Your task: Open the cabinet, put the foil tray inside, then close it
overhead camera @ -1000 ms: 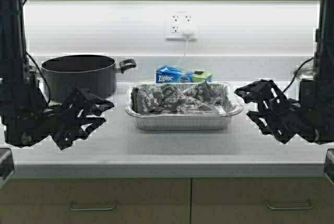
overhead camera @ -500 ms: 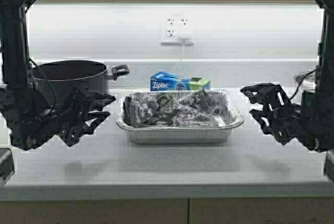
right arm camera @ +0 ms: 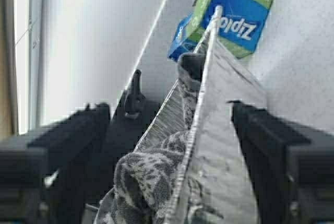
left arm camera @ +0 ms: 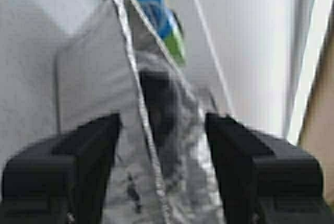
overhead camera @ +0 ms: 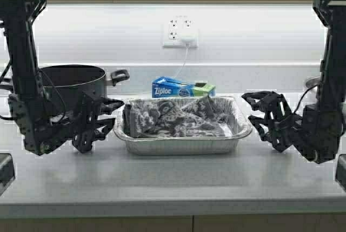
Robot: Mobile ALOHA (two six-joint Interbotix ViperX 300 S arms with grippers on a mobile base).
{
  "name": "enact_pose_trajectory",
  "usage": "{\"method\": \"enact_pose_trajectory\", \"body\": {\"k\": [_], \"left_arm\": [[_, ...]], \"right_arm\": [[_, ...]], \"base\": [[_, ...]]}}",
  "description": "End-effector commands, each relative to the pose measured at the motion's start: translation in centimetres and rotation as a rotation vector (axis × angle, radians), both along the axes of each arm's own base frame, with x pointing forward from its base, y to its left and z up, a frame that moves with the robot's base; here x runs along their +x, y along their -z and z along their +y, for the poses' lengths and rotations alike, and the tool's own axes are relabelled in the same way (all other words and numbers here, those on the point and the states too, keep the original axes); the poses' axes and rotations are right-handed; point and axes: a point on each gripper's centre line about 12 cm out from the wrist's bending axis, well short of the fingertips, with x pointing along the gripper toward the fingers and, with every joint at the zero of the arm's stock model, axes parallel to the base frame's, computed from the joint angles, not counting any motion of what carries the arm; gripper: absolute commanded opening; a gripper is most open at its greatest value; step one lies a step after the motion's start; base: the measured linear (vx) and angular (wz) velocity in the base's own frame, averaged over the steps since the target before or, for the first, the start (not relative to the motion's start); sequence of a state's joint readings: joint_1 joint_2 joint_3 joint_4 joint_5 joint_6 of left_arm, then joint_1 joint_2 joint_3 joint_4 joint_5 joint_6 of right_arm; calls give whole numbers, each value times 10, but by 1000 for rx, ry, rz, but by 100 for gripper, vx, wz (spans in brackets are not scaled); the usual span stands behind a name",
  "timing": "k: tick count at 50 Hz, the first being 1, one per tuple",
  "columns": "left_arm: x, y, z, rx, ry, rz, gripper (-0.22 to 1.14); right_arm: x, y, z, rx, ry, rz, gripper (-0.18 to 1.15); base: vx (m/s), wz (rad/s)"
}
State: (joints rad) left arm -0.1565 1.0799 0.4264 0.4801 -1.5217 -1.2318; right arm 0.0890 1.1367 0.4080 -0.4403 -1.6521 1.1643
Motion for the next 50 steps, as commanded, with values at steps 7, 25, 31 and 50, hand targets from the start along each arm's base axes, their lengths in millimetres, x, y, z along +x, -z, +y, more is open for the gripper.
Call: {"method": "enact_pose_trajectory", "body": {"k": [7,25,31,50], "left_arm": [[7,-9,-3,5,19,-21,83],[1,-22,-6,15,57,-30,-5],[-1,-29,-5,22,56,-37,1],[-36,-68,0,-10,61,33,2]], "right_arm": [[5,1,17,43,-133,0,100],[-8,3,16,94,-149,76,27],[-16,0,16,90,-147,85,-6],[-51,-50,15,104,-172,107,8]], "base": [[2,0],[0,0],[0,0],[0,0]]}}
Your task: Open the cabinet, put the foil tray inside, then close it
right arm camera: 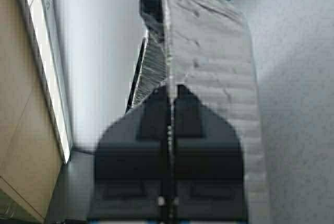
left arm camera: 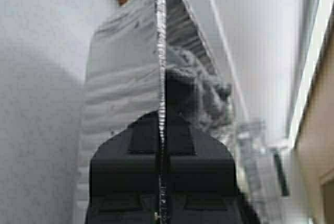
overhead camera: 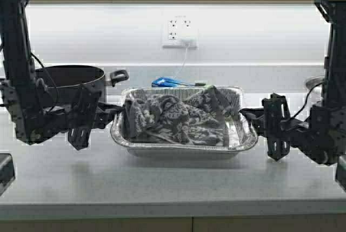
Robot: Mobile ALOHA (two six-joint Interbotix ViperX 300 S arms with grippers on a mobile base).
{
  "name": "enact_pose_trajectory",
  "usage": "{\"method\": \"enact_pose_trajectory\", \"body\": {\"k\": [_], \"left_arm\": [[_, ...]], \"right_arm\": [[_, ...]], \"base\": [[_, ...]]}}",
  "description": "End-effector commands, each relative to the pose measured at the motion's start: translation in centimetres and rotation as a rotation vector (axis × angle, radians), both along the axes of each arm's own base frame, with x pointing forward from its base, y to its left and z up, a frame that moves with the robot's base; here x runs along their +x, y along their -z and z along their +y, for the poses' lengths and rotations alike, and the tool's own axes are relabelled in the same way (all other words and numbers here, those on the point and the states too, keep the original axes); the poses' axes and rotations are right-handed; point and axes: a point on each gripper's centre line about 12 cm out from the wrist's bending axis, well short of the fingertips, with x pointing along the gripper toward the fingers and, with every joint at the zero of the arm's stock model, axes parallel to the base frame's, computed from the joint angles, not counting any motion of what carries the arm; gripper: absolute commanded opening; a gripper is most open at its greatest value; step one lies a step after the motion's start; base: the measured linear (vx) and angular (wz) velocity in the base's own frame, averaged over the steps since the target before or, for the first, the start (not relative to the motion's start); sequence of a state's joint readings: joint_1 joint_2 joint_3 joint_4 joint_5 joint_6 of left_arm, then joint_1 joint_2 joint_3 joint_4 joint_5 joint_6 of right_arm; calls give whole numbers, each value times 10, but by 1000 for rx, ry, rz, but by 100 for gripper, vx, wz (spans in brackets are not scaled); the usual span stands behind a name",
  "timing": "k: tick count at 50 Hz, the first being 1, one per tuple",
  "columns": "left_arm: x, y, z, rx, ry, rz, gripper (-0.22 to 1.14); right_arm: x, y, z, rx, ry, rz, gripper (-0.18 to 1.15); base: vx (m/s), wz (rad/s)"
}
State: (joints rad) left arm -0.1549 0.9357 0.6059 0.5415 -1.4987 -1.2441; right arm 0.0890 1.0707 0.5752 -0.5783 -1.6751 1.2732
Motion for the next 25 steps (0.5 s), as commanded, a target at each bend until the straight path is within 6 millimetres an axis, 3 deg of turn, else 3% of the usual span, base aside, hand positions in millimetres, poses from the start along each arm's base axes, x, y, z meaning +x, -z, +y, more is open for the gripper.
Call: {"method": "enact_pose_trajectory", "body": {"k": [1,16,25], "left_arm": [[-9,-36,1,-24,3,-21,2],[-60,-76,9,13,2,-5,2],[-88,-102,14,37,3,-21,2]], "right_arm": [[-10,-40,4,11,-24,-32,8],[-56,-79,3,8,-50,35,8],[-85,-99,13,9,-95,56,8]], "base": [[0,0],[0,0],[-1,0]]}}
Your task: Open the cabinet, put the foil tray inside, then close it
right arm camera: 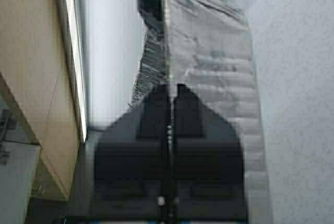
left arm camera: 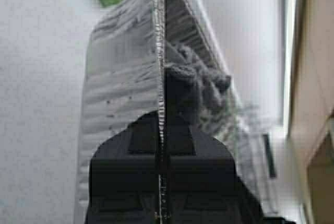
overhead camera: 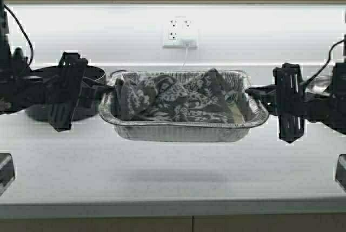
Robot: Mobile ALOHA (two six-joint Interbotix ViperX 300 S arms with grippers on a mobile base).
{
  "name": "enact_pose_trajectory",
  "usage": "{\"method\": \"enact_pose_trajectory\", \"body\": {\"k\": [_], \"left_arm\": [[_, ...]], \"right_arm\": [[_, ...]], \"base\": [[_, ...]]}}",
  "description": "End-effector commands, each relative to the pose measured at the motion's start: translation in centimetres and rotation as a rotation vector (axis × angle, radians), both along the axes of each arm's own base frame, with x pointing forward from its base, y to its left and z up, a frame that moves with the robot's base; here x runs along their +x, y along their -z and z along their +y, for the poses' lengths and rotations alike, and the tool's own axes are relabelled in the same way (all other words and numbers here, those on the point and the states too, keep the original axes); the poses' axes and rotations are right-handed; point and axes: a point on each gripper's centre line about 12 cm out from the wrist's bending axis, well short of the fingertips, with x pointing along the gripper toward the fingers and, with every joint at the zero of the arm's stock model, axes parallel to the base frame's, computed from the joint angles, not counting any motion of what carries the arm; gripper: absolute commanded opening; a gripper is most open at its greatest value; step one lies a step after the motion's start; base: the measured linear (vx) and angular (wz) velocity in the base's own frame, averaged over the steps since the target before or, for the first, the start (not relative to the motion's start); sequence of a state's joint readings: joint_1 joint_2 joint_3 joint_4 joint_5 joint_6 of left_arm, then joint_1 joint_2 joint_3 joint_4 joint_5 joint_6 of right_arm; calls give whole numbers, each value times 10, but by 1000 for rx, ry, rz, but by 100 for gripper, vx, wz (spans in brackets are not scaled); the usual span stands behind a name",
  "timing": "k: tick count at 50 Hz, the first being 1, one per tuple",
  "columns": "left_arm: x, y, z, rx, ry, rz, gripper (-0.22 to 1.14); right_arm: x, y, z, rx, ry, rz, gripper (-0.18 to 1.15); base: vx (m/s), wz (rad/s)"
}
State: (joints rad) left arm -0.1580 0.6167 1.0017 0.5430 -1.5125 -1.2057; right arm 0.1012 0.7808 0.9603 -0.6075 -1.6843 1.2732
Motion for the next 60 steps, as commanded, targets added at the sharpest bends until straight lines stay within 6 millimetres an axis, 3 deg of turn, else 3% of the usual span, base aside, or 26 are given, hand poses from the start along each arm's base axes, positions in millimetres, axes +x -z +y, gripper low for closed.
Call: {"method": "enact_pose_trajectory", "body": {"k": [1,20,27,39,60], "left_arm": [[-13,-31,3,7,-1,-69,2],[-58,-68,10,9,1,-95,3],[-68,-82,11,7,2,-126,3],[-66,-109,12,12,-8,-171,3],[-58,-167,5,5,-4,-214,3]], "right_arm": [[-19,-26,13,12,-56,-30,8],[-64,-85,11,-14,-40,-121,8],[-71,-100,9,-6,-32,-155,8],[-72,-115,6,37,-9,-179,8],[-74,-162,4,121,3,-267,8]], "base": [[-1,0],[-1,0],[-2,0],[-3,0],[-2,0]]}}
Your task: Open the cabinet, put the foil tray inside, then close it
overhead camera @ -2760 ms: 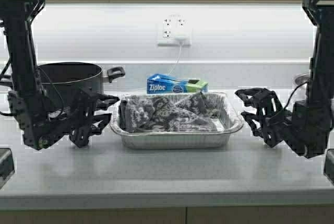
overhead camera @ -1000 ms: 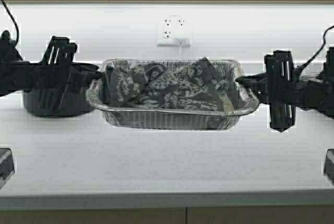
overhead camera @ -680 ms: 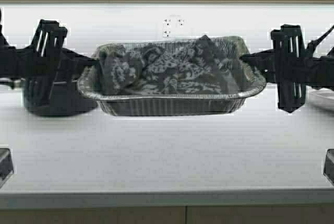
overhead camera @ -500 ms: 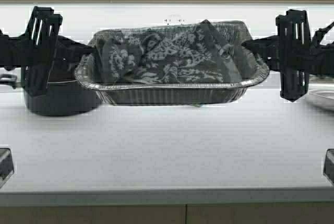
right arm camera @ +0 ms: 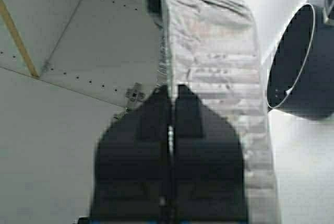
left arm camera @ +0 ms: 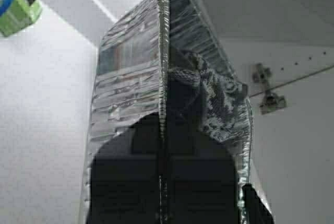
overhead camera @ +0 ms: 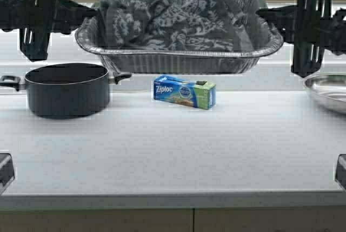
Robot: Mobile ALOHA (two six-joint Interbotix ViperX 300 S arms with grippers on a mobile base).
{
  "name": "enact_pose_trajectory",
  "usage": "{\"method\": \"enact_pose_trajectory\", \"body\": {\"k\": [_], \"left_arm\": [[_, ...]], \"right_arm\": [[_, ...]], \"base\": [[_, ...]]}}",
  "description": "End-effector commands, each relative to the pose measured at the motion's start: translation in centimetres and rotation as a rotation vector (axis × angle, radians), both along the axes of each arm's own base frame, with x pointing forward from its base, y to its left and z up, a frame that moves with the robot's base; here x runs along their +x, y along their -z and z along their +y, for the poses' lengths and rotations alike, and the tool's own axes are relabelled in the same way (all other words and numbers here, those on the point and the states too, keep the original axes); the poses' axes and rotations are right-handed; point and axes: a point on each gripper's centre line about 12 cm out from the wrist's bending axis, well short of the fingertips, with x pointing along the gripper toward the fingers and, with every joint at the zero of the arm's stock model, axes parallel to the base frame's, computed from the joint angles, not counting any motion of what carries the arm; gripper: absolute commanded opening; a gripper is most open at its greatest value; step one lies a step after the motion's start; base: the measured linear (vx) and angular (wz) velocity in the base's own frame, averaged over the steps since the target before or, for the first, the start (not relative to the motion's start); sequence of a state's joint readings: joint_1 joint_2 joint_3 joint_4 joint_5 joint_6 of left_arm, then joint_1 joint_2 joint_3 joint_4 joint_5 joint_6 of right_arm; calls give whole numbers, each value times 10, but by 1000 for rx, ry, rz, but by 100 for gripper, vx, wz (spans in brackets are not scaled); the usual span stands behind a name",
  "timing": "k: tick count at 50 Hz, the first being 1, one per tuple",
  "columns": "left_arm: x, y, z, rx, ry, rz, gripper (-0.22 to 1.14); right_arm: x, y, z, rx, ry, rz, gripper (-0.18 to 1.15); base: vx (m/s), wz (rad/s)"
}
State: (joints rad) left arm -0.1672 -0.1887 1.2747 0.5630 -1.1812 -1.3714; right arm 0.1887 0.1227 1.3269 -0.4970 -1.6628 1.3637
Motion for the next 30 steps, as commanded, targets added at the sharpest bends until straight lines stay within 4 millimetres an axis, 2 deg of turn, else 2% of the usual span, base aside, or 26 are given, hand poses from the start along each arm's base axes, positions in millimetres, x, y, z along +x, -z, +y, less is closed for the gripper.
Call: {"method": "enact_pose_trajectory", "body": {"k": [1,14,20,30], "left_arm": [[5,-26,-7,6,14,-54,3],[15,-66,-14,64,-28,-68,3],[24,-84,-15,32,-39,-84,3],[42,-128,-22,-39,-25,-147,3]], "right_arm": [[-1,-21,2,28,-12,-57,8],[3,-56,1,-6,10,-88,8],[15,-80,4,-7,7,-92,8],[40,-122,12,26,-27,-98,8]], "base": [[-1,1],[0,0],[0,0],[0,0]]}}
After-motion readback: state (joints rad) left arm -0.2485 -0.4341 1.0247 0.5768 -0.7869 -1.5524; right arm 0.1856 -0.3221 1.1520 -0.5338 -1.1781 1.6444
